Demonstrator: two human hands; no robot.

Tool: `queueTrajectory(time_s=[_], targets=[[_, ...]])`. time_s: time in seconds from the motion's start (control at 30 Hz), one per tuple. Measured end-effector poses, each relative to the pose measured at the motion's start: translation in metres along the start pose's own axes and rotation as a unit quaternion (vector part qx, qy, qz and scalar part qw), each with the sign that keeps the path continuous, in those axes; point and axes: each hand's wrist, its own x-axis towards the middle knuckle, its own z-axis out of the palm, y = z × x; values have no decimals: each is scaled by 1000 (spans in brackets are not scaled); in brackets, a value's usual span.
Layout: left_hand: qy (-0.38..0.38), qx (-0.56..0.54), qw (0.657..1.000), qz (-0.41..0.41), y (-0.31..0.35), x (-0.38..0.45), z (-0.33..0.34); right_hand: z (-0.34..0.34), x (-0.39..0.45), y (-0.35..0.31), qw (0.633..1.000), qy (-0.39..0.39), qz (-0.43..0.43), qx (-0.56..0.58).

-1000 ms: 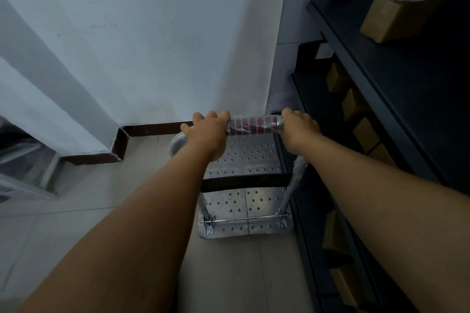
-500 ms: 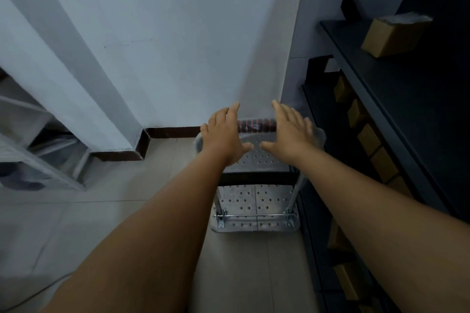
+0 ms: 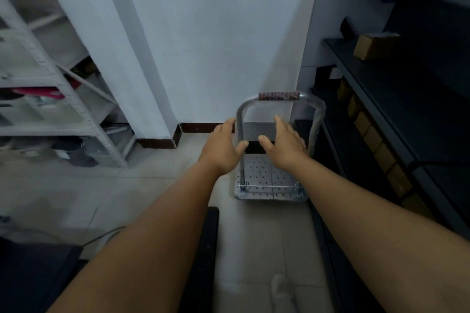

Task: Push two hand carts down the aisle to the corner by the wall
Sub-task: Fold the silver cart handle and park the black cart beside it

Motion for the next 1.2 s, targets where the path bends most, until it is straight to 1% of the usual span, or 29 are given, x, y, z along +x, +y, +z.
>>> queueTrajectory(time_s=[0.2,0.33,0.47,0.57,0.63,0.77,0.9,1.03,1.2], targets=[[15,-2,999,-33,-8,-97,-37,7,-99,-40,999,-14,-21,22],[22,1,998,-62,-18,-156,-49,17,-149,-50,998,-31,-26,48],[50,-2,993,-106,-31,-219,-63,33,-195,-62,994,-54,-61,68],[70,1,986,-155,-44,-274,-72,50,-237,-67,989,-82,-94,75],[77,10,980,-185,-52,-314,-77,62,-269,-71,983,-115,-119,79],[66,36,968,-240,-69,-386,-90,81,-329,-76,971,-179,-143,74],[70,49,955,-284,-84,-436,-107,93,-368,-89,961,-213,-169,58],[72,59,952,-292,-103,-474,-127,110,-399,-119,954,-223,-191,51],[79,56,948,-302,-141,-507,-150,146,-428,-161,948,-239,-208,35]])
